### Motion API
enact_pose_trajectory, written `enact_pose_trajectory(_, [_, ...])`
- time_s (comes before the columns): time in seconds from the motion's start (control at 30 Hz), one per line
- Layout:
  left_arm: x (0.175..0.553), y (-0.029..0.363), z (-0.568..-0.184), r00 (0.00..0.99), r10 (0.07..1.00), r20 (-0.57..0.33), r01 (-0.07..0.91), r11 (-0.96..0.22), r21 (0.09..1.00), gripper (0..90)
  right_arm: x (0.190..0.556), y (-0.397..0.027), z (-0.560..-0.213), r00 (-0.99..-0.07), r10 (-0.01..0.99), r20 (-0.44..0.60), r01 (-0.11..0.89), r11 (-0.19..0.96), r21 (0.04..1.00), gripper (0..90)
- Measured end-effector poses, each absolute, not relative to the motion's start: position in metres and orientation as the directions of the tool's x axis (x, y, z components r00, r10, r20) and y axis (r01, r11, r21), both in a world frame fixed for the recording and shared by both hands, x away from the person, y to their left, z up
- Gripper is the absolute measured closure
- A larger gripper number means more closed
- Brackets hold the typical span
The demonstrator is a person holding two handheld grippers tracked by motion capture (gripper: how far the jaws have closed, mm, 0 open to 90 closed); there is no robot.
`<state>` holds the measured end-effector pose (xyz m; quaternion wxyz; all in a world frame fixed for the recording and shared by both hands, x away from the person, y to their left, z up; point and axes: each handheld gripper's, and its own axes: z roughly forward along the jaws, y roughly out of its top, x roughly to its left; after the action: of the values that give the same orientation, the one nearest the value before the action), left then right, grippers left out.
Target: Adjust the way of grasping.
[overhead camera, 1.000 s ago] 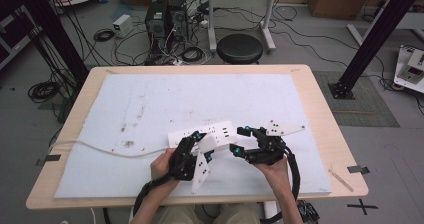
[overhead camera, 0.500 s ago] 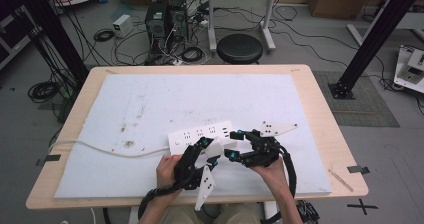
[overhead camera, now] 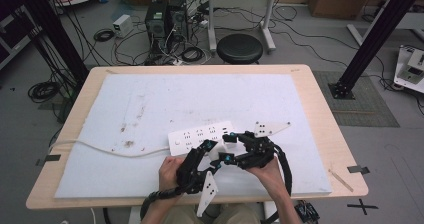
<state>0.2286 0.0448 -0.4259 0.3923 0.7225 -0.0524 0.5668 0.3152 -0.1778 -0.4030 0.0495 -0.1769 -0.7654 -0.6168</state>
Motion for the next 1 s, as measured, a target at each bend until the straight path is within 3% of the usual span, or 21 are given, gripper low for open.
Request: enact_pose_trajectory(1.0, [0.2246,0.0455,-0.4248,0.351,0.369,0.86,-0.549,-0.664,0.509,42.4,0.3162,-0.1743,-0.4024,-0.942,0.114,0.317,0.335,0.209,0.919,57.2])
